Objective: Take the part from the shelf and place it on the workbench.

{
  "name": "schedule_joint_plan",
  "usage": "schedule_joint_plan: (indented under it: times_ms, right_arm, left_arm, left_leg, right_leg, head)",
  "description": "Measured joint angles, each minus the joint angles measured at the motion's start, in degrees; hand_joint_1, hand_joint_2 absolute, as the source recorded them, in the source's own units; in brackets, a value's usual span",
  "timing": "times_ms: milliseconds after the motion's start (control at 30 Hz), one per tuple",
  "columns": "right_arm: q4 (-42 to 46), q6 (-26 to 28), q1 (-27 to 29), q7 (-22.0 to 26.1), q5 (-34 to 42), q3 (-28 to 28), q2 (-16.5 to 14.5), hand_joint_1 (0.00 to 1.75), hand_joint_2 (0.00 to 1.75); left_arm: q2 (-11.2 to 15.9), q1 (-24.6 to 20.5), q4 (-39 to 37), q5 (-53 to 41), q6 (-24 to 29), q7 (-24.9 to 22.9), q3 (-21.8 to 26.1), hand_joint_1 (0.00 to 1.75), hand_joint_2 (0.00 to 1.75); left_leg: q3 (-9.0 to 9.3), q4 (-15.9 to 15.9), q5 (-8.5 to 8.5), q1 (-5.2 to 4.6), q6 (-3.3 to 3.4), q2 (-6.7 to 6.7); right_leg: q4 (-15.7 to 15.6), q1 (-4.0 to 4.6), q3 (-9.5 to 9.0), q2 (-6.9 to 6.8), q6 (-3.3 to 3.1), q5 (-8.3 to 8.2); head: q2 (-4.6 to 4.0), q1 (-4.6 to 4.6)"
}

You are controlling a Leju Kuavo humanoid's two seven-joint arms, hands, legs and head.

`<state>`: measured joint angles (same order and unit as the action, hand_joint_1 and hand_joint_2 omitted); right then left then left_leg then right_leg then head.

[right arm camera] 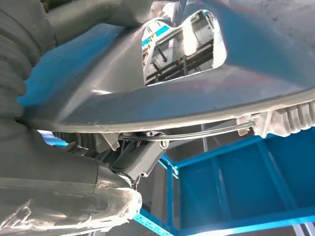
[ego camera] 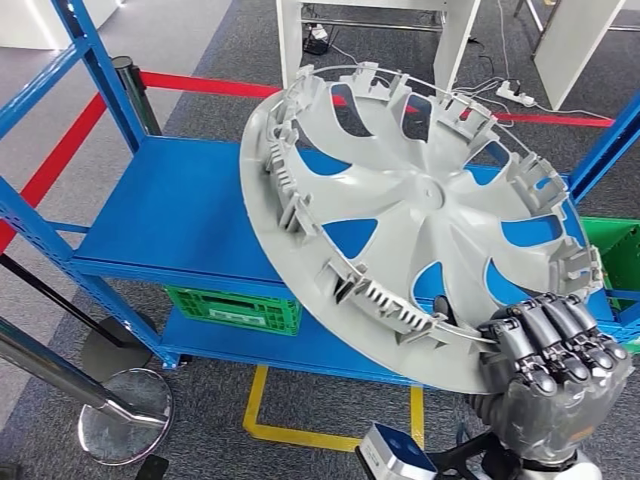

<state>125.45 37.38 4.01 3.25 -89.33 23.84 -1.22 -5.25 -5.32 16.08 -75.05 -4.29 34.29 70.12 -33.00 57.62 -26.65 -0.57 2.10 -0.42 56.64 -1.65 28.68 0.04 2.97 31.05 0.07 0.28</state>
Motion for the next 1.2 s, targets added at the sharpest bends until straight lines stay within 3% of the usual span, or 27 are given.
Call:
schedule_joint_plan:
  times_ms: [67,133,167,200,233,267,333,400,500,567,667,700,733,767,867,933,1000,1067,1167,1200]
  right_arm:
    - [0.01,0.00,-0.11,-0.16,0.00,0.14,0.02,1.75,1.75]
    - [0.01,0.00,-0.17,-0.21,0.00,0.20,0.12,1.75,1.75]
    - [-0.01,0.00,-0.16,-0.22,0.00,0.25,0.19,1.75,1.75]
    - [-0.03,0.00,-0.14,-0.22,0.00,0.31,0.26,1.75,1.75]
    - [-0.05,0.00,-0.14,-0.22,0.00,0.36,0.32,1.75,1.75]
    - [-0.08,0.00,-0.14,-0.23,0.00,0.41,0.37,1.75,1.75]
    - [-0.10,0.00,-0.22,-0.22,0.00,0.50,0.41,1.75,1.75]
    - [-0.12,0.00,-0.29,-0.22,0.00,0.57,0.43,1.75,1.75]
    - [-0.15,-0.01,-0.31,-0.33,0.00,0.60,0.45,1.75,1.75]
    - [-0.16,-0.02,-0.42,-0.44,-0.01,0.61,0.46,1.75,1.75]
    - [-0.20,-0.05,-0.51,-0.85,-0.02,0.69,0.48,1.75,1.75]
    - [-0.22,-0.08,-0.52,-1.15,-0.02,0.72,0.50,1.75,1.75]
    - [-0.25,-0.13,-0.52,-1.50,-0.02,0.77,0.55,1.75,1.75]
    - [-0.27,-0.20,-0.54,-1.85,-0.02,0.83,0.61,1.75,1.75]
    - [-0.27,-0.60,-0.63,-2.78,-0.02,1.02,0.83,1.75,1.75]
    - [-0.27,-0.93,-0.71,-3.16,-0.02,1.07,0.95,1.75,1.75]
    - [-0.27,-1.23,-0.74,-3.32,-0.02,1.09,1.04,1.75,1.75]
    - [-0.27,-1.46,-0.79,-3.31,-0.02,1.12,1.19,1.75,1.75]
    - [-0.29,-1.84,-0.76,-2.97,-0.01,1.17,1.43,1.75,1.75]
    - [-0.32,-2.02,-0.66,-2.80,-0.01,1.15,1.46,1.75,1.75]
  left_arm:
    - [0.03,-0.14,-0.03,0.01,-0.01,0.05,0.00,0.00,0.00]
    - [0.05,-0.21,-0.06,0.01,-0.01,0.08,0.00,0.00,0.00]
    - [0.07,-0.21,-0.07,0.01,-0.01,0.08,0.00,0.00,0.00]
    - [0.08,-0.21,-0.08,0.01,-0.01,0.08,0.00,0.00,0.00]
    - [0.08,-0.21,-0.10,0.01,-0.01,0.08,0.00,0.00,0.00]
    - [0.06,-0.22,-0.14,0.01,-0.01,0.07,0.00,0.00,0.00]
    - [0.03,-0.23,-0.22,0.01,-0.01,0.08,0.00,0.00,0.00]
    - [0.04,-0.27,-0.28,0.01,-0.01,0.09,0.01,0.00,0.00]
    - [0.14,-0.30,-0.34,0.01,-0.01,0.10,0.02,0.00,0.00]
    - [0.24,-0.31,-0.41,0.01,-0.02,0.11,0.04,0.00,0.00]
    - [0.27,-0.31,-0.51,0.01,-0.03,0.11,0.04,0.00,0.00]
    - [0.30,-0.31,-0.55,0.01,-0.04,0.11,0.04,0.00,0.00]
    - [0.33,-0.31,-0.58,0.01,-0.04,0.11,0.04,0.00,0.00]
    - [0.37,-0.32,-0.61,0.01,-0.04,0.11,0.04,0.00,0.00]
    - [0.56,-0.43,-0.64,0.01,-0.03,0.11,0.04,0.00,0.00]
    - [0.69,-0.51,-0.65,0.01,-0.01,0.10,0.03,0.00,0.00]
    - [0.76,-0.46,-0.67,0.01,0.03,0.09,0.02,0.00,0.00]
    - [0.77,-0.48,-0.72,0.01,0.05,0.09,0.02,0.00,0.00]
    - [0.76,-0.54,-0.77,0.01,0.16,0.08,0.02,0.00,0.00]
    - [0.75,-0.52,-0.78,0.01,0.21,0.05,0.02,0.00,0.00]
  left_leg:
    - [0.09,-0.54,0.34,0.29,0.49,0.13]
    - [-0.07,-0.55,0.42,0.26,0.63,0.21]
    - [-0.13,-0.54,0.44,0.20,0.63,0.23]
    - [-0.17,-0.52,0.47,0.17,0.61,0.25]
    - [-0.19,-0.48,0.51,0.15,0.55,0.24]
    - [-0.17,-0.42,0.54,0.16,0.48,0.21]
    - [-0.29,-0.22,0.62,0.14,0.08,0.13]
    - [-0.59,-0.03,0.93,0.07,-0.70,0.07]
    - [-1.03,0.22,1.24,0.17,-1.87,0.01]
    - [-2.09,2.68,-1.25,0.34,-2.55,0.02]
    - [-5.46,12.95,-7.82,0.76,-3.34,0.09]
    - [-5.89,15.23,-8.62,0.83,-3.45,0.09]
    - [-5.35,15.49,-8.28,0.86,-3.45,0.09]
    - [-3.75,13.52,-7.00,0.87,-3.34,0.09]
    - [3.43,2.23,-3.44,0.69,-2.45,0.07]
    - [5.09,-1.02,-3.36,0.44,-1.96,0.05]
    - [4.72,-1.52,-2.70,0.44,-1.50,0.13]
    - [4.00,-1.94,-1.68,0.66,-0.89,0.31]
    - [2.24,-1.99,-0.34,0.66,-0.42,0.45]
    - [1.60,-1.93,0.10,0.61,-0.42,0.47]
  right_leg:
    - [3.51,0.07,1.63,0.00,0.02,2.63]
    - [11.13,0.11,5.10,0.00,-0.04,6.50]
    - [14.64,0.12,6.70,0.00,-0.05,7.67]
    - [16.45,0.13,7.54,0.00,-0.09,7.71]
    - [15.92,0.13,7.32,-0.01,-0.16,6.49]
    - [13.17,0.13,6.05,-0.02,-0.27,4.35]
    - [5.25,0.20,2.21,-0.04,-0.53,0.65]
    - [1.18,0.41,0.17,0.03,-0.76,-0.24]
    - [0.83,0.50,0.48,0.06,-1.67,-0.65]
    - [0.59,0.36,1.06,-0.13,-2.80,-1.37]
    - [0.64,0.54,2.31,-0.33,-3.55,-2.29]
    - [0.74,0.61,2.76,-0.37,-3.57,-2.57]
    - [0.89,0.66,3.23,-0.38,-3.57,-2.83]
    - [1.06,0.70,3.66,-0.37,-3.53,-3.06]
    - [1.40,0.92,4.47,-0.29,-3.09,-3.70]
    - [1.42,0.97,4.77,-0.33,-2.44,-4.27]
    - [1.41,0.86,5.03,-0.33,-1.71,-4.61]
    - [3.21,0.83,6.08,-0.22,-1.14,-2.42]
    - [12.97,0.80,9.21,-0.15,-0.64,4.58]
    - [15.83,0.80,9.74,-0.16,-0.54,5.60]
  head:
    - [0.00,0.14]
    - [0.00,0.24]
    - [0.00,0.22]
    - [0.00,0.22]
    - [0.00,0.24]
    - [0.00,0.23]
    - [0.00,0.25]
    - [0.01,0.22]
    - [0.02,0.12]
    - [0.01,-0.12]
    - [0.01,-0.41]
    - [0.00,-0.40]
    - [0.00,-0.41]
    - [0.01,-0.42]
    - [0.01,-0.39]
    - [0.01,-0.37]
    - [0.01,-0.37]
    - [0.00,-0.17]
    - [0.00,0.17]
    - [0.00,0.16]
